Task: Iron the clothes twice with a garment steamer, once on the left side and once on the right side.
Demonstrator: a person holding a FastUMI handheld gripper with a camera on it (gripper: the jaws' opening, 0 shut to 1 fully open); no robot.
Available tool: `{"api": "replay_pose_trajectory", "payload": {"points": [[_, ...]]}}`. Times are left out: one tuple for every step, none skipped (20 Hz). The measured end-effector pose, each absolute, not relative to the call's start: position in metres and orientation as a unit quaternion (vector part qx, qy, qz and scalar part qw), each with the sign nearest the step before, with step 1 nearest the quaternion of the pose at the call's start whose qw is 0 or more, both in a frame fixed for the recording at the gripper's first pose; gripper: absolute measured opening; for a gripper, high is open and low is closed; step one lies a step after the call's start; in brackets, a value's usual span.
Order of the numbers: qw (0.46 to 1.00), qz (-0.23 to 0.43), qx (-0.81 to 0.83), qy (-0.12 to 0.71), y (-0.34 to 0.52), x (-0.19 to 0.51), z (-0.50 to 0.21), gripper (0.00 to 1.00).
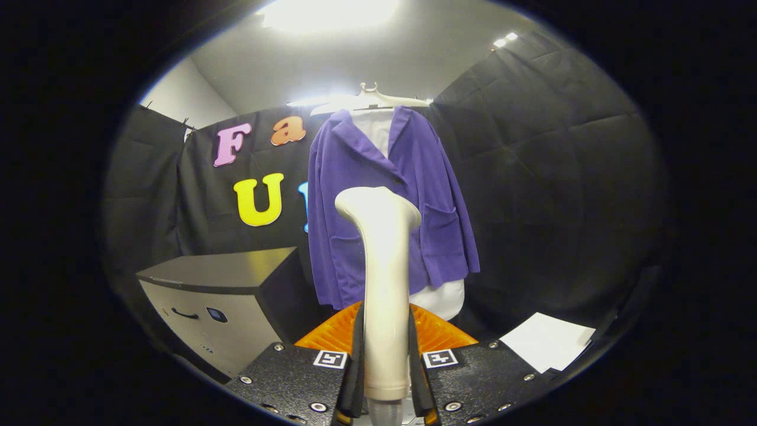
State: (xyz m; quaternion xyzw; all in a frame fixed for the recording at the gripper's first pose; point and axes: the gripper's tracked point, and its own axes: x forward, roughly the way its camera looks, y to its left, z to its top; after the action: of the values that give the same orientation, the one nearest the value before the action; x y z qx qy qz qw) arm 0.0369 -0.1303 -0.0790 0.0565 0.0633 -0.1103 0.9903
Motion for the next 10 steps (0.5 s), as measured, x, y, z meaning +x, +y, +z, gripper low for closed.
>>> {"api": "replay_pose_trajectory", "payload": {"points": [[0.991,-0.110,0.051,0.050,-0.132,0.038,-0.064,0.33],[0.992,-0.110,0.045,0.035,-0.134,0.041,-0.048,0.33],[0.993,-0.110,0.037,0.023,-0.136,0.045,-0.036,0.33],[0.993,-0.111,0.029,0.013,-0.140,0.049,-0.024,0.33],[0.994,-0.111,0.023,0.003,-0.142,0.055,-0.012,0.33],[0.994,-0.111,0.018,-0.007,-0.145,0.059,-0.001,0.33],[0.993,-0.112,0.015,-0.016,-0.148,0.065,0.009,0.33],[0.993,-0.113,0.013,-0.025,-0.150,0.070,0.019,0.33],[0.993,-0.113,0.011,-0.032,-0.152,0.076,0.027,0.33],[0.993,-0.114,0.010,-0.039,-0.154,0.081,0.035,0.33]]}}
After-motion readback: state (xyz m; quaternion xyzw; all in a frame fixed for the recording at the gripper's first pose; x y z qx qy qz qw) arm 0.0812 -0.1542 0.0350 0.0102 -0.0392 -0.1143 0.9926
